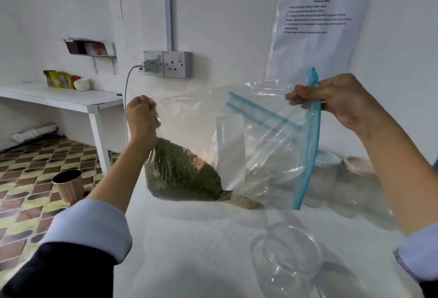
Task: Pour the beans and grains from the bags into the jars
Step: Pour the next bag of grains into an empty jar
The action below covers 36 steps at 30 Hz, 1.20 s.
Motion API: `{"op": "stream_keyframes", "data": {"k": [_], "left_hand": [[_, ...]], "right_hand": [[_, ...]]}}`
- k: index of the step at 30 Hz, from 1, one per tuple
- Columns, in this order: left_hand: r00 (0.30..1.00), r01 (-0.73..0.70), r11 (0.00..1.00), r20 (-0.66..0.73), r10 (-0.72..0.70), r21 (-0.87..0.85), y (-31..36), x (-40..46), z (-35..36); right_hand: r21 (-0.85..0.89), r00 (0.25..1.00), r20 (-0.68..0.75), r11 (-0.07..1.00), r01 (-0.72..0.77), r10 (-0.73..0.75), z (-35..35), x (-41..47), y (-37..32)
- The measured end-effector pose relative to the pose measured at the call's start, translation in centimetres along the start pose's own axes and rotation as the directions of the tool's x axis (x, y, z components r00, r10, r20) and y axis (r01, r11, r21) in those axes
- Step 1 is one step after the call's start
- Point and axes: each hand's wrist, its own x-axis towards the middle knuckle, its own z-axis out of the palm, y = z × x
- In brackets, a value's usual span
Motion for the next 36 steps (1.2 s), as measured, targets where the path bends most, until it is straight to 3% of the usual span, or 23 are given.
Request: {"op": "stream_keyframes", "data": {"k": [4,8,13,16,19,22,32,36], "left_hand": [[0.999,-0.016,1.0,-0.046,0.015,-0.018,1.5,-0.6,-0.1],[0.995,-0.059,0.998,-0.077,0.058,-0.005,2.5,-1.5,0.0],[0.992,-0.029,0.996,-0.125,0.018,-0.087,3.7,-2.1,0.3],[0.99,-0.006,0.993,-0.138,-0.011,-0.118,4.1,-2.4,0.5],[0.988,0.023,0.988,-0.148,-0.046,-0.155,4.6,-2.6,0.7],[0.987,0.032,0.983,-0.151,-0.06,-0.181,4.7,-2.8,0.8],[0.988,-0.017,0.979,-0.152,-0.015,-0.206,5.3,-3.7,0.6],[0.989,-0.009,0.978,-0.145,-0.022,-0.206,5.6,-4.2,0.4]], "right_hand": [[0.113,0.998,0.045,0.992,-0.047,0.043,0.2,-0.9,0.5],[-0.037,0.992,0.126,0.999,-0.001,0.006,-0.3,-2.2,1.1],[-0.134,0.987,-0.052,0.981,0.142,-0.151,0.0,-2.7,1.6],[-0.001,0.993,-0.018,0.993,0.119,-0.119,-0.1,-3.2,1.2],[0.246,0.998,0.058,0.968,-0.048,0.034,-0.4,-3.8,0.9],[0.359,0.986,0.077,0.919,-0.166,0.148,-0.7,-4.3,1.0],[0.334,0.998,-0.003,0.94,-0.065,0.07,-0.6,-6.7,0.8],[0.249,0.998,-0.051,0.968,-0.018,0.032,-0.4,-7.7,1.1]]}}
